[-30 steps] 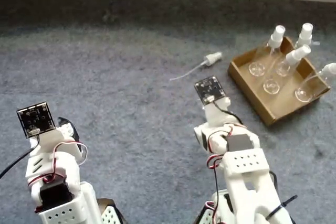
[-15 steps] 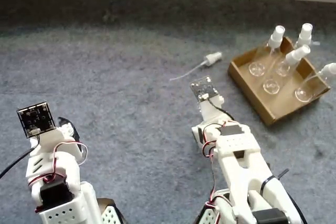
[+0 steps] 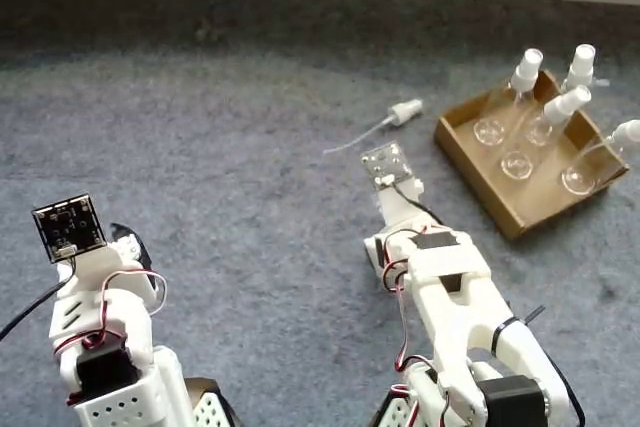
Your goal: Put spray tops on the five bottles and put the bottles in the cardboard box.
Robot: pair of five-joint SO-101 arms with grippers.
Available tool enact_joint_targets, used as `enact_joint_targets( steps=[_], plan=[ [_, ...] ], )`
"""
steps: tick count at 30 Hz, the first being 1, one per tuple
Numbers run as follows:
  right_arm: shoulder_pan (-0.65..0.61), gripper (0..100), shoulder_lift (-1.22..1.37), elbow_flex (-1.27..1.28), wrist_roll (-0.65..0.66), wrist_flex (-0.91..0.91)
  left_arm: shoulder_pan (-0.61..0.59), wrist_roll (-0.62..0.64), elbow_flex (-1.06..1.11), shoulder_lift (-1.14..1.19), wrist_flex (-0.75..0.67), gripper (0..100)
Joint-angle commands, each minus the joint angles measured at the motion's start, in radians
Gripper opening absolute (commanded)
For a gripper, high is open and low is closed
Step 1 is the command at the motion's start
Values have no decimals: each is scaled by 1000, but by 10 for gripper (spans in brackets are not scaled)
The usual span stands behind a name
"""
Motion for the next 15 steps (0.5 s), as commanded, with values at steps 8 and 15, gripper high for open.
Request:
enact_joint_targets(
  steps=[8, 15],
  plan=[
    [13, 67, 1, -39, 8, -36, 51, -11, -24, -10, -17, 8],
    [13, 67, 1, -38, 8, -35, 117, -11, -22, -8, -15, 8]
  ],
)
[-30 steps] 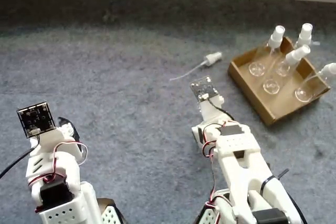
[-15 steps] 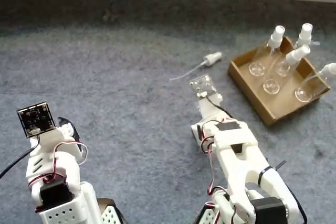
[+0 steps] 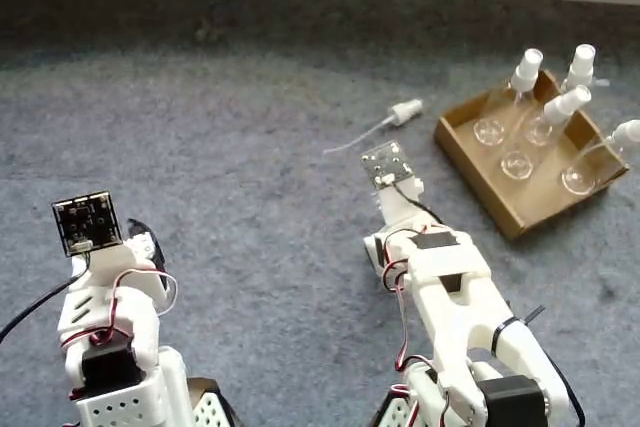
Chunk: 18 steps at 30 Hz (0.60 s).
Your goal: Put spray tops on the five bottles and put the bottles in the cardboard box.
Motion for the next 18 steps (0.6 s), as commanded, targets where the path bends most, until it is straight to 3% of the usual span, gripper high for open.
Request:
enact_joint_targets(
  steps=[1, 6, 12, 18],
  plan=[
    [13, 67, 1, -38, 8, -31, 24, -11, -22, -8, -15, 8],
    [13, 76, 1, -36, 8, -27, 25, -11, 8, -8, -23, 8],
    [13, 238, -7, -45, 8, 111, 25, -11, 10, -8, -23, 8],
    [7, 289, -10, -124, 92, 272, 25, -12, 10, -8, -23, 8]
  ],
)
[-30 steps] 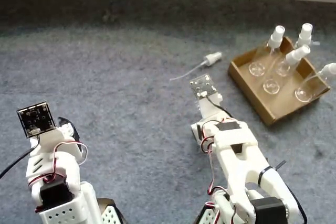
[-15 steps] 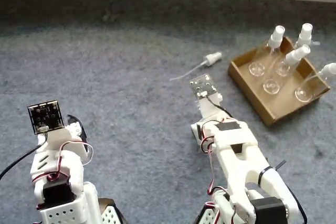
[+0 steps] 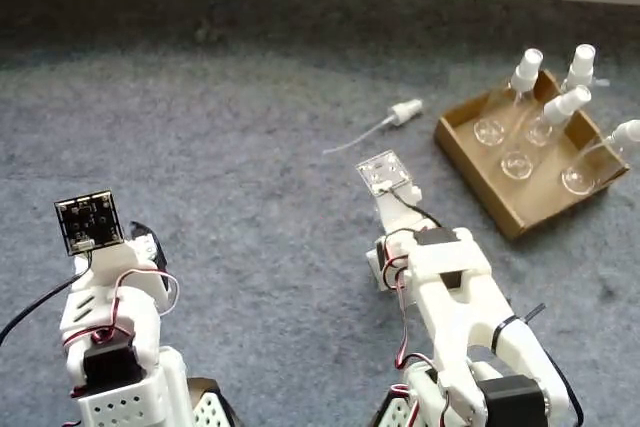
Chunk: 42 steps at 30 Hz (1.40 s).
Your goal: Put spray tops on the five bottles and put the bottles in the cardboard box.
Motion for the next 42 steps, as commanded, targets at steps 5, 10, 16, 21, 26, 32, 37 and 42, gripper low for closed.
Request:
enact_joint_targets(
  steps=[5, 10, 16, 21, 26, 32, 37, 42],
  plan=[
    [8, 289, -10, -176, 58, 162, 24, -12, -12, -8, -23, 8],
    [5, 289, 1, -277, 58, 214, 24, -12, -12, -8, -23, 8],
    [-33, 289, 13, -401, 55, 346, 25, -12, -12, -8, -23, 8],
    [-27, 289, 162, -521, 51, 409, 25, -12, -10, -8, -23, 8],
    [-27, 289, 308, -585, 51, 417, 25, -12, -8, -8, -23, 8],
    [-25, 286, 352, -590, 51, 392, 25, -12, -8, -8, -23, 8],
    [-7, 286, 352, -582, 51, 294, 25, -12, -8, -8, -23, 8],
    [-5, 252, 352, -581, 51, 297, 25, -12, -8, -8, -23, 8]
  ],
)
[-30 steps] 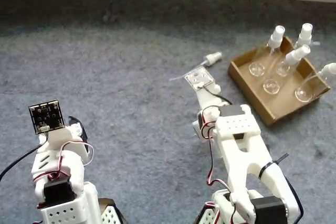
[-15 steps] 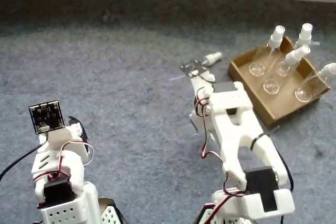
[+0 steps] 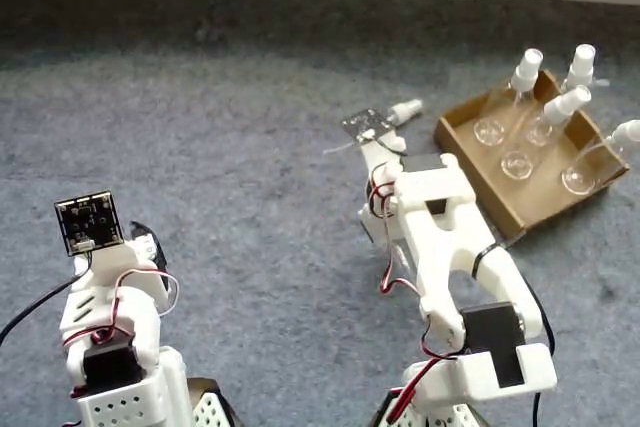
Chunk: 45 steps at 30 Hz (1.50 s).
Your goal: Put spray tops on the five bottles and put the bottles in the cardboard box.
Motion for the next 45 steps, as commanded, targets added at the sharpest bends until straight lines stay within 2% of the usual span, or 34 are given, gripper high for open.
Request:
enact_joint_targets(
  steps=[1, 11, 16, 20, 32, 35, 40, 43, 45],
  plan=[
    [12, 238, -12, -44, 2, -16, 25, -12, -8, -8, -23, 8],
    [7, 229, -10, -45, 8, 64, 25, -12, -7, -8, -23, 8],
    [7, 287, -10, -45, 9, 96, 25, -12, -7, -8, -23, 8],
    [7, 285, -10, -45, 9, 76, 25, -12, -7, -8, -23, 8],
    [44, 79, -21, -53, 3, 77, 27, -12, -10, -8, -23, 8],
    [87, 77, -35, -84, 3, 151, 51, -11, -10, -8, -26, 8],
    [143, 77, -165, -199, 3, 277, 171, -11, 45, -8, -109, 8],
    [168, 77, -289, -231, 3, 318, 180, -14, 58, -8, -129, 8],
    [179, 77, -383, -232, 3, 332, 180, -75, 58, -8, -129, 8]
  ],
)
